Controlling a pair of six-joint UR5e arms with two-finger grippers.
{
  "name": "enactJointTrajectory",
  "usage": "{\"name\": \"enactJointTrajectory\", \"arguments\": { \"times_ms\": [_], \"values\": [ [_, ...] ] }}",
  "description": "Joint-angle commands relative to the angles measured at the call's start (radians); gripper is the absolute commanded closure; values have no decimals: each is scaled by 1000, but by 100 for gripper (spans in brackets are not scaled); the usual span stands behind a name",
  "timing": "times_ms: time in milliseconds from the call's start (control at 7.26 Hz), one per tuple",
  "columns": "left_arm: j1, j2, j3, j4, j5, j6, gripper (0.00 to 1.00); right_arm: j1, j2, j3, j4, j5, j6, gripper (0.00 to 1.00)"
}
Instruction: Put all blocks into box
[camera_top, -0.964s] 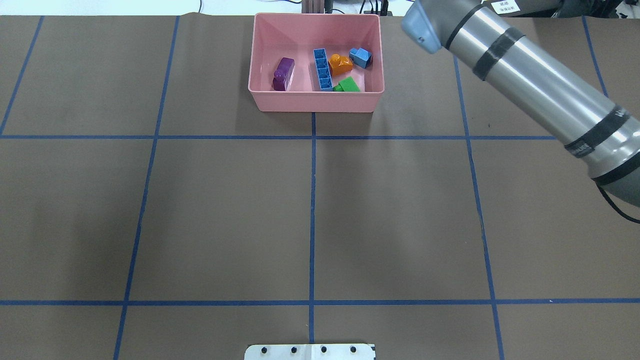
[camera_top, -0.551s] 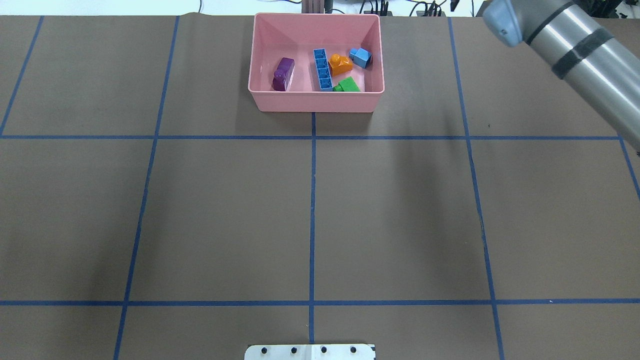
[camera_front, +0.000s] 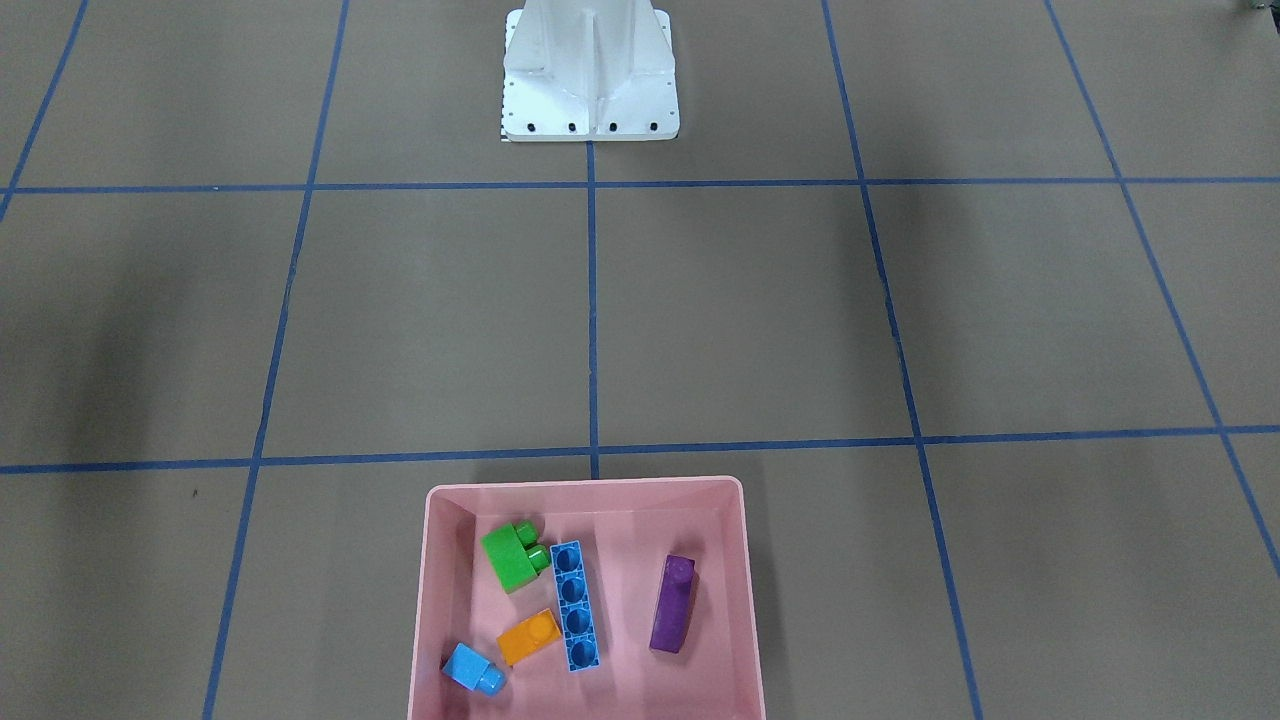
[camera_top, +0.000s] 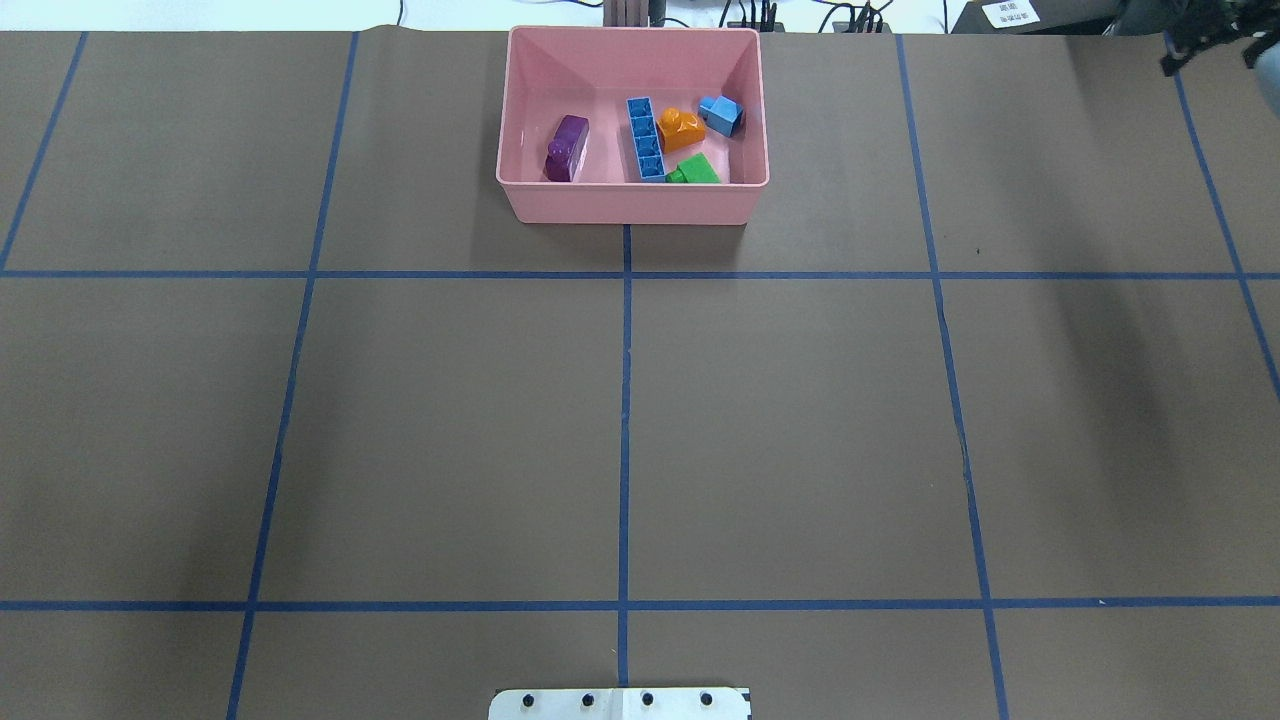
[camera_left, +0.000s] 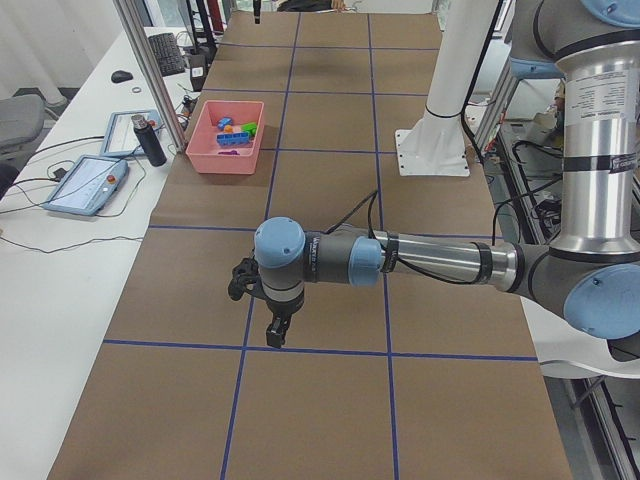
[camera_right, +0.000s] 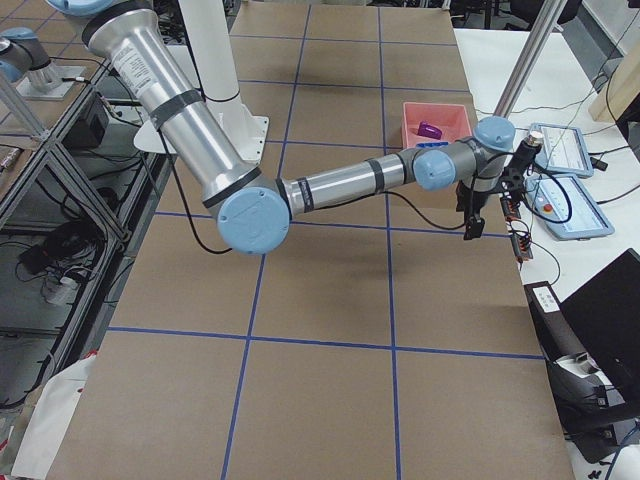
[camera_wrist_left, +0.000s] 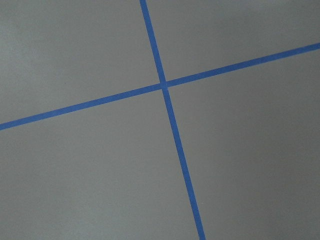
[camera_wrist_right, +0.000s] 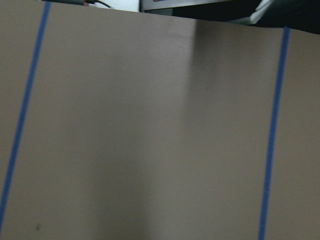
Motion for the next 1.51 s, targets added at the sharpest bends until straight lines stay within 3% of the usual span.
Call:
{"name": "enactJointTrajectory", "arguments": {
  "times_ms": [0,413,1377],
  "values": [
    [-2,3,-20,-3,-5,2,0,82,-253,124,4,-4,-121,0],
    [-2,33,-38,-1,-3,-6,0,82,-535,367,-8,-11,-109,0],
    [-2,34,-40,-1,-3,-6,0,79,-564,396,9,-1,-98,0]
  ]
}}
